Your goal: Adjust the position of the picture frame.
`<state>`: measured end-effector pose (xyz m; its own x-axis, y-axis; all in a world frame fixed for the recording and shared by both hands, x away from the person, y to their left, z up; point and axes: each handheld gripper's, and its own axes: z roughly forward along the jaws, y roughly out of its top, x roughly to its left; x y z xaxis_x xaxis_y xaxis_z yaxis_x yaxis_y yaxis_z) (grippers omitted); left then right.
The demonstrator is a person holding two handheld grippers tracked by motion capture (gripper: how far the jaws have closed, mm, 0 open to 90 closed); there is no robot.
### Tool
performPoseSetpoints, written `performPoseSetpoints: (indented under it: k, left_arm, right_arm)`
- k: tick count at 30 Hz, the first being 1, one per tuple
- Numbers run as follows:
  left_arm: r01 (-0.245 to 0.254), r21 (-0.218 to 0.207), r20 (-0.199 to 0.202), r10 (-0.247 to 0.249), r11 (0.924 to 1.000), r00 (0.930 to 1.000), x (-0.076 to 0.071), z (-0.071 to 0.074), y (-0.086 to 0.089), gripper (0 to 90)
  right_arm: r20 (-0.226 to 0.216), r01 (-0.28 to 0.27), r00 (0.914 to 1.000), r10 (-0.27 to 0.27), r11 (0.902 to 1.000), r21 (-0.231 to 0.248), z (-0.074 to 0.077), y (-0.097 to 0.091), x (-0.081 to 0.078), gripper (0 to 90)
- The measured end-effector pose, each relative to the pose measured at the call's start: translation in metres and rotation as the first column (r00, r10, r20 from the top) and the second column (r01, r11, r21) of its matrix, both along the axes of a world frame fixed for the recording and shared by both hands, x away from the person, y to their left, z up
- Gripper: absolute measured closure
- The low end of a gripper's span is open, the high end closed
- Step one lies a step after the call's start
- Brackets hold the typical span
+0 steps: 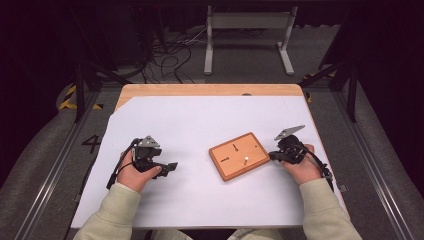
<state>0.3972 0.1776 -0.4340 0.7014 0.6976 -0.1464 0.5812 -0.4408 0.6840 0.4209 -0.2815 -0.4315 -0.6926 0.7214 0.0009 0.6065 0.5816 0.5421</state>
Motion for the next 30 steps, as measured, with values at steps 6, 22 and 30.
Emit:
performPoseSetpoints:
  k: [6, 22, 30]
  left_arm:
    - [-0.005, -0.005, -0.006, 0.005, 1.0000, 1.0000, 0.000, 0.000, 0.000, 15.6]
    - [-0.004, -0.015, -0.010, 0.004, 0.9999, 0.9999, 0.003, 0.002, 0.000, 15.6]
    - [0.000, -0.016, -0.011, 0.000, 0.9999, 0.9999, 0.004, 0.002, 0.000, 15.6]
  right_arm:
    - [-0.025, -0.051, 0.9984, 0.050, 0.9986, -0.014, 0.001, 0.015, -0.009, 90.0]
    - [-0.087, -0.200, 0.9766, 0.197, 0.9792, -0.032, 0.001, 0.056, -0.031, 90.0]
    - [-0.092, -0.251, 0.9648, 0.247, 0.9676, -0.033, 0.001, 0.069, -0.037, 90.0]
